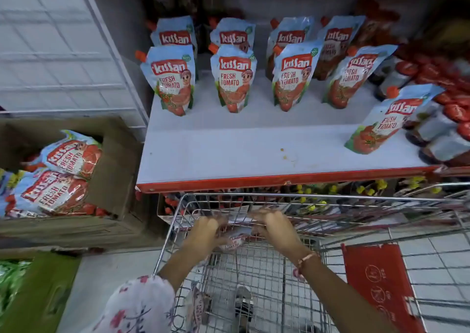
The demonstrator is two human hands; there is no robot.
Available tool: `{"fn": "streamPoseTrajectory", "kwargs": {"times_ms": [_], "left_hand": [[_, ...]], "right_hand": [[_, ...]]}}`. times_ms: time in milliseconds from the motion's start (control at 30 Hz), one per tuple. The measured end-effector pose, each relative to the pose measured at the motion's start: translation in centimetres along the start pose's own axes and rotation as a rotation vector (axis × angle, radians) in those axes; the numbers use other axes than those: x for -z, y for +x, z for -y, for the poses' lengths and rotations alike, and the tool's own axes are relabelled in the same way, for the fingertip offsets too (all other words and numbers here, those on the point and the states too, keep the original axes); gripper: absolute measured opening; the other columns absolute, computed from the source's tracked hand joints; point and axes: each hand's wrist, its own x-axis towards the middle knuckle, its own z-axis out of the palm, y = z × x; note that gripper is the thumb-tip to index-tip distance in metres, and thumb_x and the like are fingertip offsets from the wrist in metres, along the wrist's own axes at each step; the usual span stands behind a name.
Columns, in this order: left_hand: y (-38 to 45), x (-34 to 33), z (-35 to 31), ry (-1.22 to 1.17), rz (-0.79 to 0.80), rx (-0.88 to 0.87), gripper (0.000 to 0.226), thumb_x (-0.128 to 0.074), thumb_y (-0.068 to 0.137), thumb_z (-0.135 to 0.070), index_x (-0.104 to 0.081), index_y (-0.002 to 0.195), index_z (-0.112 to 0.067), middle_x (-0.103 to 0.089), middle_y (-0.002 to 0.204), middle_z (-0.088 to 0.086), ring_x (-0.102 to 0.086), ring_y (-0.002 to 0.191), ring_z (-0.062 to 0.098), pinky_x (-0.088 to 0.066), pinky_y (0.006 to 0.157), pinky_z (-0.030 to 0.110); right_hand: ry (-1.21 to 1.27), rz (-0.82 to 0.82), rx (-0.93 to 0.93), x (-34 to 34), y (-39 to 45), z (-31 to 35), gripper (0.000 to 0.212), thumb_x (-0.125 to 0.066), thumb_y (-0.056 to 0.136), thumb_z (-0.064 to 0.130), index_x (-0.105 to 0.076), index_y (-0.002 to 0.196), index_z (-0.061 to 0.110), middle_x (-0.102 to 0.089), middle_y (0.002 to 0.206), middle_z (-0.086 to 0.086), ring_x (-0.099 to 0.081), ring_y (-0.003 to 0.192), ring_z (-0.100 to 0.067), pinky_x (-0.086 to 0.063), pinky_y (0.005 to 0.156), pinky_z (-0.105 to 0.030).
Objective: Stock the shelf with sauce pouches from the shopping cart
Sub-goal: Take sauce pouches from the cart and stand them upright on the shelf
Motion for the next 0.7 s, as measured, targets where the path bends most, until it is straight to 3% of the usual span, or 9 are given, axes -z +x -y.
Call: {"fn": "streamPoseTrajectory", "kwargs": {"times_ms": [133, 200, 267, 333, 467, 567, 600, 700], "left_hand": [[1.2, -2.0, 0.4, 0.079, 0.170, 0.087, 0.053, -0.073, 0.078, -0.027, -0.056, 0.127, -0.018, -0.070, 0.115, 0.007, -0.066, 0.097, 0.018, -0.050, 0.078, 0.020], [1.9, -3.0, 0.6, 0.112, 0.205, 0.097, 0.052, -0.069, 0.082, -0.024, -0.051, 0.131, -0.019, -0.067, 0.120, 0.008, -0.063, 0.105, 0.021, -0.051, 0.088, 0.024], [2.5, -3.7, 0.7, 0.151, 0.215, 0.103, 0.046, -0.063, 0.087, -0.021, -0.052, 0.131, -0.012, -0.062, 0.125, 0.012, -0.059, 0.112, 0.024, -0.049, 0.100, 0.033], [2.8, -4.4, 0.9, 0.153, 0.196, 0.121, 0.039, -0.058, 0.091, -0.022, -0.053, 0.127, -0.009, -0.061, 0.124, 0.013, -0.058, 0.113, 0.026, -0.048, 0.101, 0.036], [2.6, -4.3, 1.0, 0.069, 0.118, 0.107, 0.033, -0.054, 0.094, -0.020, -0.057, 0.125, -0.011, -0.067, 0.117, 0.011, -0.065, 0.100, 0.022, -0.054, 0.086, 0.025], [1.9, -3.6, 1.2, 0.010, 0.085, 0.058, 0.030, -0.051, 0.095, -0.017, -0.058, 0.124, -0.013, -0.069, 0.112, 0.009, -0.063, 0.077, 0.016, -0.049, 0.056, 0.014], [1.5, -3.3, 1.3, -0.014, 0.071, 0.028, 0.030, -0.051, 0.095, -0.017, -0.057, 0.124, -0.014, -0.069, 0.110, 0.009, -0.060, 0.073, 0.013, -0.046, 0.052, 0.013], [0.1, -2.0, 1.1, -0.064, 0.027, -0.019, 0.032, -0.052, 0.095, -0.023, -0.056, 0.126, -0.019, -0.069, 0.106, 0.007, -0.060, 0.072, 0.011, -0.053, 0.062, 0.017]], "right_hand": [[-0.072, 0.190, -0.184, -2.4, 2.0, -1.2, 0.022, -0.058, 0.091, 0.014, -0.065, 0.110, 0.007, -0.069, 0.109, -0.012, -0.067, 0.097, -0.024, -0.056, 0.082, -0.030], [-0.065, 0.241, -0.202, -3.4, 2.8, -1.6, 0.018, -0.056, 0.092, 0.013, -0.067, 0.102, 0.003, -0.070, 0.098, -0.014, -0.068, 0.091, -0.025, -0.056, 0.077, -0.030], [-0.109, 0.266, -0.161, -4.1, 3.4, -2.0, 0.020, -0.052, 0.093, 0.013, -0.064, 0.102, 0.001, -0.068, 0.100, -0.016, -0.065, 0.093, -0.027, -0.054, 0.081, -0.034], [-0.199, 0.271, -0.115, -4.8, 3.6, -2.5, 0.019, -0.049, 0.093, 0.008, -0.062, 0.105, -0.001, -0.065, 0.104, -0.018, -0.062, 0.098, -0.028, -0.050, 0.082, -0.036], [-0.270, 0.254, -0.035, -5.2, 3.4, -3.0, 0.022, -0.048, 0.095, 0.008, -0.060, 0.113, 0.004, -0.064, 0.107, -0.015, -0.059, 0.101, -0.028, -0.049, 0.085, -0.035], [-0.242, 0.209, -0.029, -4.2, 2.7, -2.7, 0.026, -0.047, 0.096, 0.007, -0.063, 0.116, 0.008, -0.068, 0.106, -0.014, -0.064, 0.096, -0.029, -0.056, 0.083, -0.035], [-0.208, 0.189, -0.026, -3.6, 2.2, -2.4, 0.027, -0.047, 0.096, 0.008, -0.063, 0.118, 0.011, -0.070, 0.106, -0.013, -0.066, 0.094, -0.029, -0.057, 0.082, -0.035], [-0.034, 0.110, -0.025, -1.3, 0.6, -1.9, 0.027, -0.050, 0.096, 0.012, -0.065, 0.117, 0.014, -0.073, 0.106, -0.007, -0.069, 0.090, -0.022, -0.057, 0.081, -0.031]]}}
